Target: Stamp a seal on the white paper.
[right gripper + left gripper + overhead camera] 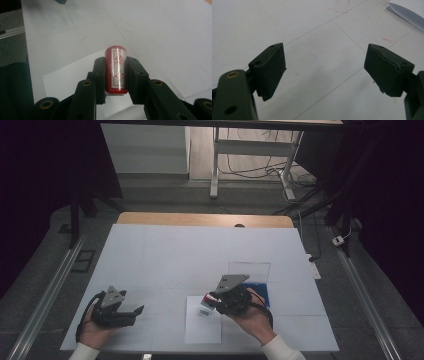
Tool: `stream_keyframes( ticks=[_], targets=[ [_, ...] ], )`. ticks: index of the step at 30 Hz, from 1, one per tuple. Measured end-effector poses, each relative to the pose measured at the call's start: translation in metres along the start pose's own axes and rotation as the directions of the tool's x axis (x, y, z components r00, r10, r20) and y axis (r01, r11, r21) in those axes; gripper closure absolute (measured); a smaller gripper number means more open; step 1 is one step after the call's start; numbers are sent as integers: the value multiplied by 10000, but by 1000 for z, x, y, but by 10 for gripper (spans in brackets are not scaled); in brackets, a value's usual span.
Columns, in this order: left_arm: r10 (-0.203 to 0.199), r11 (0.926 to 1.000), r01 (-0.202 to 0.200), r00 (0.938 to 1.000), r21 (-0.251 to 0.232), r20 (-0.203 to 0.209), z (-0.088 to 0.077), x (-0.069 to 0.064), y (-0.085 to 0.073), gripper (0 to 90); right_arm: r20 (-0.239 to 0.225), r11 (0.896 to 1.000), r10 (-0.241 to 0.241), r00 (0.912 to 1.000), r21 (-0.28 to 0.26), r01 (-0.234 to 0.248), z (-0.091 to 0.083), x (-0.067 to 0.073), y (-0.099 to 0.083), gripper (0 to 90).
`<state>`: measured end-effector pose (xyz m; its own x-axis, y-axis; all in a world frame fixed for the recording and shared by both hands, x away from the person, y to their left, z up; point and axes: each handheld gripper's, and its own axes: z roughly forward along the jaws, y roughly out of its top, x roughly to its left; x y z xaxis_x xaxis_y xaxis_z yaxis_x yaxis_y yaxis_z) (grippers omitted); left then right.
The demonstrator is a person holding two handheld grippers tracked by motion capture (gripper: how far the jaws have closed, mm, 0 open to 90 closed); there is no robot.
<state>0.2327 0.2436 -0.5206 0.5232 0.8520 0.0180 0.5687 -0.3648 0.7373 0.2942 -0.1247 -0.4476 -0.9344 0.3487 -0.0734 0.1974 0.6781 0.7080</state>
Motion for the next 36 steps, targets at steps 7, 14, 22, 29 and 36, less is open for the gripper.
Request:
stream_keyframes(
  ticks=[7,14,22,29,36],
  targets=[
    [34,10000,-34,10000,26,26,1,0,1,179,237,9990,294,9993,-354,-286,-15,-7,-2,700],
    [13,10000,-13,10000,0,44,1,0,0,179,528,9965,511,9973,-683,-475,-29,-16,-4,700],
    [11,10000,-11,10000,-7,43,1,-1,1,179,781,9937,722,9943,-910,-650,-41,-23,-7,701],
    [29,10000,-29,10000,3,41,1,-1,1,179,1064,9923,949,9898,-891,-856,-47,-31,-12,700],
    [28,10000,-27,10000,-6,37,1,-1,1,179,1318,9902,1181,9842,-906,-1067,-52,-40,-18,700]
  ],
)
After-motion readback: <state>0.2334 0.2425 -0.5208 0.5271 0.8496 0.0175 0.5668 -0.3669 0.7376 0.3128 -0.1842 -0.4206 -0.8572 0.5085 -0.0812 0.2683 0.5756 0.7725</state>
